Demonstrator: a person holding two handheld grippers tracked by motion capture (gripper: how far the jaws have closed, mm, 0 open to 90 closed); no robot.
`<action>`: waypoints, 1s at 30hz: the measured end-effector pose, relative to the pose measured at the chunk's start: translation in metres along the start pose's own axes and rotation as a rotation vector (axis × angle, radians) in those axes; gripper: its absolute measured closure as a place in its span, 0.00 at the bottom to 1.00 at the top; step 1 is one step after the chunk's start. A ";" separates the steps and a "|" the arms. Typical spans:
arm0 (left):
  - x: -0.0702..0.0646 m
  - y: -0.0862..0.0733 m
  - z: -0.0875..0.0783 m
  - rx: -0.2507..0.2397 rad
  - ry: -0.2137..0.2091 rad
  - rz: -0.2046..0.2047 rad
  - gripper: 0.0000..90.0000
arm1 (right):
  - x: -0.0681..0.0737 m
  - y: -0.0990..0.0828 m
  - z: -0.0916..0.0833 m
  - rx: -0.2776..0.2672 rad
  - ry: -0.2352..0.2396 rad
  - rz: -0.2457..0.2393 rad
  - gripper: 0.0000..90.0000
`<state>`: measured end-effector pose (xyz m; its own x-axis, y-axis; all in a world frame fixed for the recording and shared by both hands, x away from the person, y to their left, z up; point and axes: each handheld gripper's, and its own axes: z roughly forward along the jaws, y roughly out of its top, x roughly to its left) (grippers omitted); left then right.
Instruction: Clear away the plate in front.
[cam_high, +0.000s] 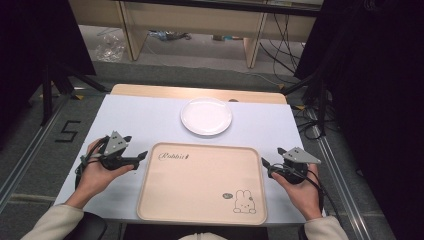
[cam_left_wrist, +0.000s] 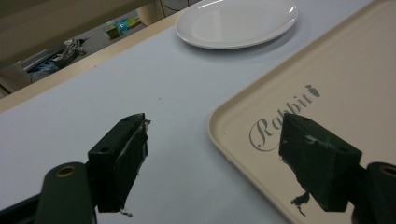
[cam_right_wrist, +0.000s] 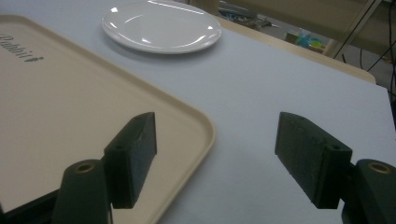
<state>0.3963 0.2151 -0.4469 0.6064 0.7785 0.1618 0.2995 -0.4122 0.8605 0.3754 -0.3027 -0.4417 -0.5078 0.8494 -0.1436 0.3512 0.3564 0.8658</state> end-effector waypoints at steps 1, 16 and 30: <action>0.000 0.000 0.000 0.000 0.000 0.000 0.27 | 0.000 0.000 0.000 0.000 0.000 0.000 0.34; -0.019 0.032 0.038 -0.002 -0.041 0.100 0.27 | 0.003 0.002 0.001 -0.013 -0.020 -0.033 0.34; -0.050 0.060 0.094 0.080 -0.102 0.295 0.28 | 0.004 0.002 0.001 0.000 -0.016 -0.034 0.34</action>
<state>0.4534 0.1070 -0.4491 0.7451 0.5701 0.3461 0.1542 -0.6522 0.7422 0.3749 -0.2986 -0.4404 -0.5067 0.8431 -0.1803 0.3340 0.3848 0.8604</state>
